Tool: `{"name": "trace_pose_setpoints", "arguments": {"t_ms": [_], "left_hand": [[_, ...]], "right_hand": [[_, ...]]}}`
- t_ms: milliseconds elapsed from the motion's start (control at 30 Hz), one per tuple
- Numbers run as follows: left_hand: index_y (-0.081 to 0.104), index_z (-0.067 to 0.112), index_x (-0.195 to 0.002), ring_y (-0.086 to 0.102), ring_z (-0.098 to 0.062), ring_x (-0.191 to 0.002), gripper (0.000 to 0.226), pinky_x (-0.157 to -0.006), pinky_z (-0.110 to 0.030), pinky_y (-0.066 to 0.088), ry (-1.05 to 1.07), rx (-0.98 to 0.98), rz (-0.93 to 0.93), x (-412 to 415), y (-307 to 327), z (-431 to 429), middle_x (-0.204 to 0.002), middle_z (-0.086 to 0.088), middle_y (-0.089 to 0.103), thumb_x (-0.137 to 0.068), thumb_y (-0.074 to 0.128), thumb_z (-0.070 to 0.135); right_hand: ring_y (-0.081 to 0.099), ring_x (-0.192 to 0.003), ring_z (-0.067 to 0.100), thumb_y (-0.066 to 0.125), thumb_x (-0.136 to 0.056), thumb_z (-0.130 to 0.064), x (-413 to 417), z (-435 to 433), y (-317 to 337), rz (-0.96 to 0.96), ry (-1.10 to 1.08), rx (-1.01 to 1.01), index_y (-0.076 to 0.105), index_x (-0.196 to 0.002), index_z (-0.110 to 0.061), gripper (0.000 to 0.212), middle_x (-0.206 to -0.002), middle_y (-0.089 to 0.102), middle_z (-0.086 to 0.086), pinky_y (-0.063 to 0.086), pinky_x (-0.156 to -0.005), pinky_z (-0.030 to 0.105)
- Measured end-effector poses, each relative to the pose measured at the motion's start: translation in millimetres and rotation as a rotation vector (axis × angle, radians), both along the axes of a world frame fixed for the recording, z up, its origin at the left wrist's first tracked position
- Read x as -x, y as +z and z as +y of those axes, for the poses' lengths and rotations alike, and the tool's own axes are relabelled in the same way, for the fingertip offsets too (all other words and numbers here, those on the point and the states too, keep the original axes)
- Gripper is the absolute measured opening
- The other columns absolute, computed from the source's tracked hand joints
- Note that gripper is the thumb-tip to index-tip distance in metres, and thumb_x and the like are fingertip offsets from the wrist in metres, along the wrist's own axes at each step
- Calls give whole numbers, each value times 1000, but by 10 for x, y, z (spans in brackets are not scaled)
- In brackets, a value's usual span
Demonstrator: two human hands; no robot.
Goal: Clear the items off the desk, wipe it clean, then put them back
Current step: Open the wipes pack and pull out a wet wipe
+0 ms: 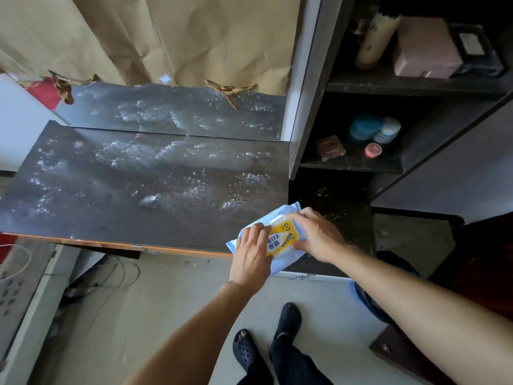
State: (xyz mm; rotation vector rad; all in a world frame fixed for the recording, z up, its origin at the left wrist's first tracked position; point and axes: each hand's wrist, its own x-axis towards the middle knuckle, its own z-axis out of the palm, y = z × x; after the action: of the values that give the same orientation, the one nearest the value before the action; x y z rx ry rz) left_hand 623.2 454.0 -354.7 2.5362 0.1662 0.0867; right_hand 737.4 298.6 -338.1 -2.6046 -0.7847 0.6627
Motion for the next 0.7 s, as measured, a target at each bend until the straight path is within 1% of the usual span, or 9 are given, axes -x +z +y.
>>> {"name": "trace_pose_setpoints", "arguments": {"t_ms": [100,167,233,300,400,467,567,633,700], "left_hand": [[49,10,-126,48,-23,-102,50,-88,-31,42,138,162,27,104,33,21,-111,-7,57,-78,60,6],[59,10,-113,55,-21,-99,34,-80,-24,41,129,212,39,196,78,91,-107,-4,59,-80,53,13],[66,11,-99,56,-19,-96,32,-78,-23,42,56,259,38,250,106,146,-103,-1,62,-78,42,10],[70,10,-90,56,-20,-95,37,-77,-24,43,51,239,46,212,98,171,-99,-1,63,-77,37,3],[71,8,-85,53,-25,-94,26,-65,-31,44,28,54,100,46,87,160,-96,-6,60,-80,48,-4],[70,7,-94,51,-30,-95,18,-72,-37,46,-92,-100,132,-59,64,166,-100,-10,57,-80,60,2],[68,5,-102,49,-33,-99,26,-85,-40,48,-195,-205,178,-192,85,275,-106,-13,54,-76,67,8],[72,8,-94,55,-33,-92,26,-77,-35,53,-282,-253,146,-263,102,371,-100,-13,57,-67,74,7],[74,15,-77,61,-29,-79,25,-58,-30,56,-406,-330,131,-325,114,442,-90,-9,60,-55,82,9]], "right_hand": [[57,-100,21,68,-74,-5,0,-69,-20,3,-15,-211,61,-106,-21,36,-113,53,-1,49,-78,37],[60,-99,22,56,-75,11,67,-170,-19,-22,-68,-341,70,-92,-13,32,-115,58,3,49,-81,32],[60,-101,20,49,-79,14,146,-271,10,8,-171,-378,74,-80,-12,37,-117,60,6,45,-85,26],[58,-103,14,48,-84,7,215,-337,51,156,-302,-368,75,-74,-14,36,-116,60,1,44,-90,26],[58,-100,11,62,-84,-11,304,-380,71,283,-396,-335,75,-75,-10,16,-108,61,-2,43,-86,25],[58,-95,11,72,-79,-20,346,-408,46,203,-341,-260,73,-77,-10,9,-105,60,-2,44,-80,23],[52,-102,14,69,-79,-22,416,-376,10,0,-221,-75,70,-86,-16,9,-108,54,-5,44,-73,27],[49,-108,16,65,-80,-19,452,-276,-22,-111,-143,-75,68,-97,-19,17,-109,53,-5,45,-70,28],[49,-109,16,64,-80,-19,468,-134,-23,-151,-114,-122,68,-102,-19,23,-109,54,-4,49,-72,31]]}}
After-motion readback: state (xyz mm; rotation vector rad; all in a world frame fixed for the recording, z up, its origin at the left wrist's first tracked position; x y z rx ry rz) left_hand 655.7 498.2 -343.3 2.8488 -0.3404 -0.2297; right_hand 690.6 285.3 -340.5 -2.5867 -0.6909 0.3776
